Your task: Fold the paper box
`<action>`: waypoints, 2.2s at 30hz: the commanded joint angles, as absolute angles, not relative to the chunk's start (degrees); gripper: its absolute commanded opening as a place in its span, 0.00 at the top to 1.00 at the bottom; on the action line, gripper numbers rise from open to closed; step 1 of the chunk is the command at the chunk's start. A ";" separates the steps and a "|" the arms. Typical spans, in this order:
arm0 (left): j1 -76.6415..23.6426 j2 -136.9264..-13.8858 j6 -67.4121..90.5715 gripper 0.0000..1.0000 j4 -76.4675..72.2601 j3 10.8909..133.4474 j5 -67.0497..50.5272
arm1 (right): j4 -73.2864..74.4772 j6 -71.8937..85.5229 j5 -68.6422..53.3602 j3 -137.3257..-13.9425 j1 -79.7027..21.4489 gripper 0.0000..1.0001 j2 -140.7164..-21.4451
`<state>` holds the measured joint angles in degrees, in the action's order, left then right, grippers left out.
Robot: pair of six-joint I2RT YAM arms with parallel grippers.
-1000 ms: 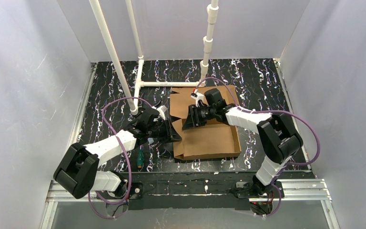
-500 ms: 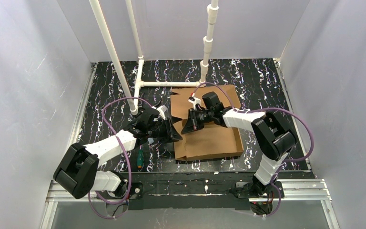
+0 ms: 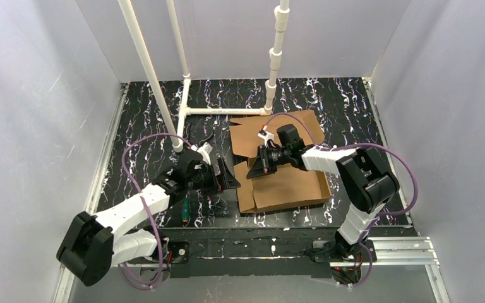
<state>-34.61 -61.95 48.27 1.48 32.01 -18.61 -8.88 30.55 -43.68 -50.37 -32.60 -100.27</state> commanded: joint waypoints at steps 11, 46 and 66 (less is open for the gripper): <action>-37.65 -72.98 49.41 0.10 -4.76 33.93 -22.58 | -13.79 32.81 -48.12 -49.22 -29.21 0.99 -95.80; -47.04 -90.65 51.63 0.45 17.80 54.02 -1.73 | 18.02 -10.81 -37.89 -55.66 -24.96 0.30 -83.06; -49.17 -101.18 48.28 0.59 34.01 67.48 12.05 | 21.26 -17.49 -41.55 -51.86 -10.49 0.26 -76.40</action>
<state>-49.15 -98.50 50.54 26.48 65.78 4.16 20.53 -15.99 -39.64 -52.58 -11.35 -76.23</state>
